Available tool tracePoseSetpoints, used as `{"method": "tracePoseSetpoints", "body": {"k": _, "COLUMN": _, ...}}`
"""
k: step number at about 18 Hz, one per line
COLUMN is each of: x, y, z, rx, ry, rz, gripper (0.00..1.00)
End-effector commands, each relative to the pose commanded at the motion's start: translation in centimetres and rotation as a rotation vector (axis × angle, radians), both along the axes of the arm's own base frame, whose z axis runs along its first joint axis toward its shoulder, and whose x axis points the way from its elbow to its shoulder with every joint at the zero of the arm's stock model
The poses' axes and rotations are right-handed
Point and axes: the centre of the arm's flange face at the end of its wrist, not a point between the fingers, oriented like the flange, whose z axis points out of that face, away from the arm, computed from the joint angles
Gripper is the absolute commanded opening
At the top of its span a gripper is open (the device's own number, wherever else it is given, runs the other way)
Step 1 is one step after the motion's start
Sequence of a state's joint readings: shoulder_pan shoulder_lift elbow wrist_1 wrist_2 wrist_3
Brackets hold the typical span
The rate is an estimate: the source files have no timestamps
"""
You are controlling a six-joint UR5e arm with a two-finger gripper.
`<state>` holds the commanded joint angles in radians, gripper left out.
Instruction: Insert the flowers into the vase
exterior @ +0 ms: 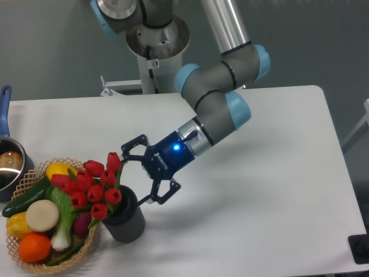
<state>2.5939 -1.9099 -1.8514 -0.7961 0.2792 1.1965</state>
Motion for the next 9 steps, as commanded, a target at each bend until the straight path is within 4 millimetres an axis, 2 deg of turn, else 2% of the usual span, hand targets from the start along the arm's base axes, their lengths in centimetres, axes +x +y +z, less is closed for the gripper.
{"method": "tracePoseSetpoints", "body": {"k": 5, "x": -3.1, "y": -3.5, "z": 2.0, "rx": 0.009, "ry": 0.037, "rz": 0.083, "gripper": 1.0}}
{"method": "tracePoseSetpoints", "body": {"k": 9, "x": -6.2, "y": -5.9, "z": 2.5, "rx": -0.165, "ry": 0.19, "rz": 0.172, "gripper": 1.0}}
